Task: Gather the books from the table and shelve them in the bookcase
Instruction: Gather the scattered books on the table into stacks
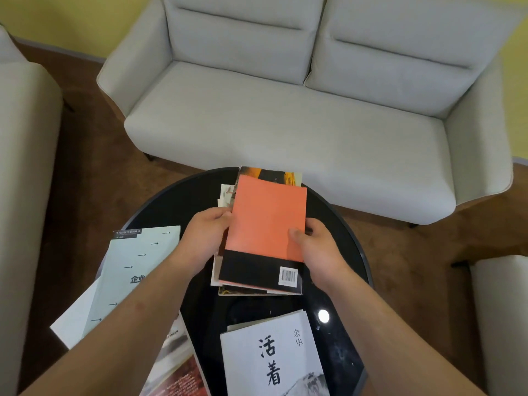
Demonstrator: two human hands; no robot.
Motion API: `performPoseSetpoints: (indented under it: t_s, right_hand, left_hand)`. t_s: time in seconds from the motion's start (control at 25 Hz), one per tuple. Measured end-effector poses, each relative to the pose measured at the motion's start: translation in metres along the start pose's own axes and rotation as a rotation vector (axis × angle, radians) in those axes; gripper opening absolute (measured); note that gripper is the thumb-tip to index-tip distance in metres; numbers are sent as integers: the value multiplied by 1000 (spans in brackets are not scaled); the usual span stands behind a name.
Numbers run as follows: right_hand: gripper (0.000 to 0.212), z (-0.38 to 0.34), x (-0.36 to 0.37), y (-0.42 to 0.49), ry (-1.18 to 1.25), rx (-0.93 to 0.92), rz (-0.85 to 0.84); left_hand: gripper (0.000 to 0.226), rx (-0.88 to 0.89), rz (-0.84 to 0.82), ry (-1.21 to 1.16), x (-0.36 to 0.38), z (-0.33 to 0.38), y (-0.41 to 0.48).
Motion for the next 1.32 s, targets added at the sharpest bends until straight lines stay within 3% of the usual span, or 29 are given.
performPoseSetpoints:
  t_s: [0.16, 0.28, 0.4, 0.56, 0.96, 1.04, 1.16, 1.32]
  right_hand:
    - [35, 10, -26, 1, 113, 69, -21]
    - [37, 12, -40, 0, 185, 104, -34]
    - [29, 11, -54, -1, 345, 196, -36]
    - [30, 1, -65, -5, 530, 284, -89]
    - [26, -45, -41, -18, 582, 338, -160]
    - [27, -38, -30, -12, 550, 305, -139]
    - [34, -19, -14, -1, 353, 241, -86]
    - [40, -11, -7, 4, -25, -13, 38]
  left_hand:
    - [33, 73, 56, 245, 4, 0, 16]
    - [42, 70, 60, 210, 10, -4, 15]
    - [34, 76, 28, 262, 11, -10, 13]
    - [47, 2, 59, 266, 7, -26, 2]
    - [49, -27, 81, 246, 8, -41, -43]
    - [41, -66, 69, 179, 7, -45, -44]
    - [8, -184, 106, -16, 1, -51, -40]
    - [46, -227, 76, -84, 1, -48, -28]
Point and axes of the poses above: each hand's wrist, its own y-axis towards the middle knuckle, its own x-axis out of the palm, z = x × y, the point moved 5 cm from there along y, towards the middle knuckle, and after that the axes turned 3 degrees about z, right-handed, at the moved point
